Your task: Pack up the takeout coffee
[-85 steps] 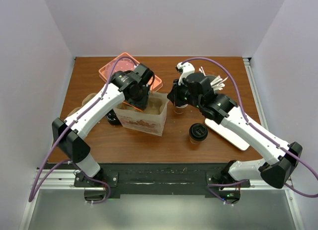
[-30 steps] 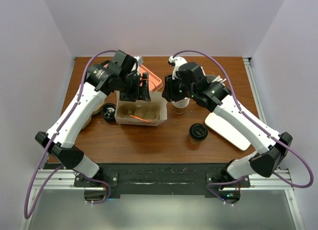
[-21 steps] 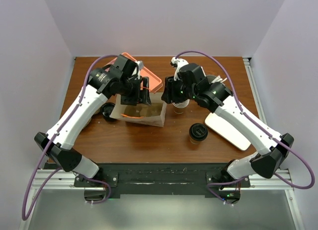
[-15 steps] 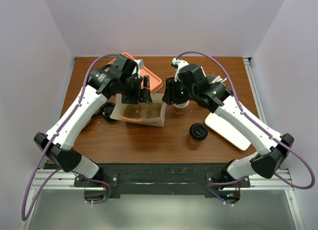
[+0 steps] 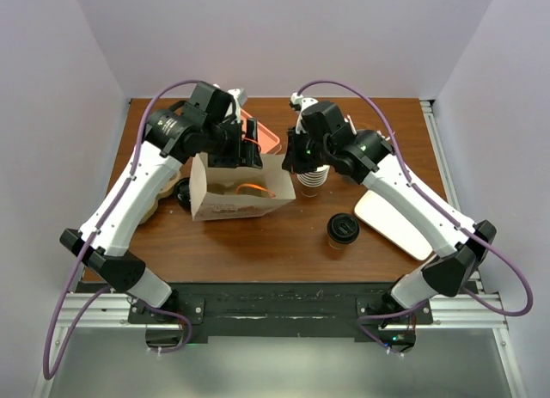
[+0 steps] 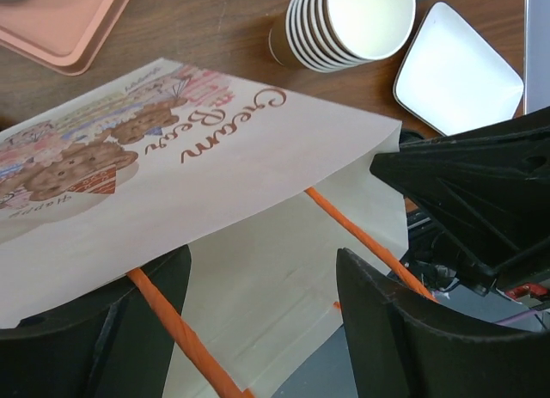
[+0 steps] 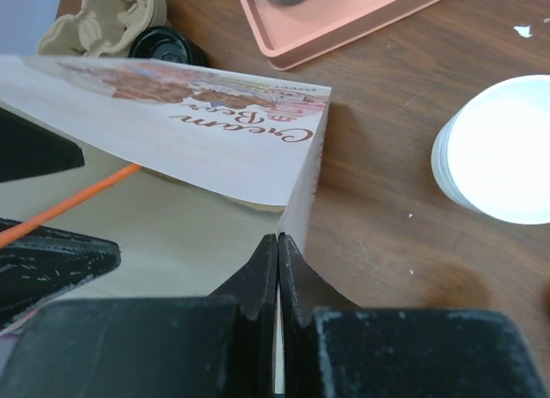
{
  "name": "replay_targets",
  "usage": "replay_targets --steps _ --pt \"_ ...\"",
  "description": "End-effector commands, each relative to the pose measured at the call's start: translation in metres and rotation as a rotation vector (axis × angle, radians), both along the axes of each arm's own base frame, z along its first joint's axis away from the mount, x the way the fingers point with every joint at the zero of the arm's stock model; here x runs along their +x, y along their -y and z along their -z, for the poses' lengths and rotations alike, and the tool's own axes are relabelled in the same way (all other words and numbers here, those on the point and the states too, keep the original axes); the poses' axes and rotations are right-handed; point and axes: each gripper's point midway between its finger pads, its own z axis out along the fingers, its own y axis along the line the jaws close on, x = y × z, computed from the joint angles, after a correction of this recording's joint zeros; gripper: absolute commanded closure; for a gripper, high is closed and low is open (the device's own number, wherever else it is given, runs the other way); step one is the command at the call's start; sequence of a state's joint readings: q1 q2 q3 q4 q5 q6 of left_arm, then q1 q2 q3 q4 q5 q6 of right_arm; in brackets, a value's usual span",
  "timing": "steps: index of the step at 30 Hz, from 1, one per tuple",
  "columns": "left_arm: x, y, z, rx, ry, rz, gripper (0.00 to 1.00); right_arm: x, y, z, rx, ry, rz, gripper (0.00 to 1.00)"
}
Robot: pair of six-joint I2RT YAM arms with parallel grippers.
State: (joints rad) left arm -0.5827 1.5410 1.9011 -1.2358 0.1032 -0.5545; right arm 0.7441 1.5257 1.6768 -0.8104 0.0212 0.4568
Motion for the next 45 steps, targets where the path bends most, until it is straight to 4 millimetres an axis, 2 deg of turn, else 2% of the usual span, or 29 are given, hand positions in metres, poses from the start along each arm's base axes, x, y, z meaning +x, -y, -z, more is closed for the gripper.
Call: replay_targets --steps 1,6,10,14,20,25,26,27,28,34,37,38,39,41,42,45 --pt "-0.003 0.002 -0.026 -0.03 0.061 0.064 0.27 -0.023 0.005 -0.013 0.011 -0.075 -0.028 1.0" --pt "-0.035 0.019 -0.018 -0.138 -0.029 0.195 0.27 -0.042 0.017 -0.008 -0.015 -0.167 -0.011 1.0" --pt "-0.063 0.014 -0.008 -0.168 -0.093 0.237 0.27 -0.05 0.027 -0.01 -0.015 -0.189 0.026 1.0" --pt "-0.091 -0.001 0.012 -0.127 -0.178 0.267 0.27 -0.051 0.031 -0.007 -0.013 -0.195 0.051 1.0" --pt "-0.114 0.003 0.011 -0.189 -0.24 0.344 0.3 -0.04 0.026 -0.004 -0.012 -0.169 0.064 1.0" --pt "-0.115 0.0 0.025 -0.164 -0.284 0.32 0.32 -0.04 0.012 -0.006 0.032 -0.191 0.025 1.0" --pt "-0.114 0.0 0.029 -0.154 -0.293 0.316 0.32 -0.041 0.011 -0.007 0.037 -0.197 0.026 0.97" --pt "-0.112 0.0 0.032 -0.142 -0.295 0.311 0.32 -0.042 0.013 -0.01 0.043 -0.195 0.036 0.81" --pt "-0.11 0.0 0.033 -0.135 -0.293 0.311 0.32 -0.043 0.013 -0.012 0.052 -0.196 0.041 0.74" --pt "-0.093 0.006 0.035 -0.109 -0.285 0.301 0.32 -0.058 0.02 -0.043 0.111 -0.13 -0.018 0.57" --pt "-0.088 0.008 0.036 -0.103 -0.281 0.304 0.32 -0.055 0.021 -0.07 0.123 0.046 -0.122 0.55" --pt "-0.088 0.008 0.036 -0.104 -0.281 0.304 0.32 -0.052 0.022 -0.071 0.092 0.118 -0.179 0.55" --pt "-0.088 0.008 0.037 -0.103 -0.284 0.305 0.32 -0.051 0.021 -0.097 0.144 0.237 -0.202 0.56" --pt "-0.086 0.007 0.038 -0.095 -0.282 0.301 0.32 -0.049 0.011 -0.112 0.162 0.431 -0.336 0.56" --pt "-0.086 0.007 0.04 -0.091 -0.285 0.301 0.32 -0.053 0.013 -0.121 0.172 0.504 -0.361 0.56" --pt "-0.084 0.006 0.042 -0.082 -0.285 0.294 0.32 -0.045 0.005 -0.119 0.138 0.661 -0.455 0.58"
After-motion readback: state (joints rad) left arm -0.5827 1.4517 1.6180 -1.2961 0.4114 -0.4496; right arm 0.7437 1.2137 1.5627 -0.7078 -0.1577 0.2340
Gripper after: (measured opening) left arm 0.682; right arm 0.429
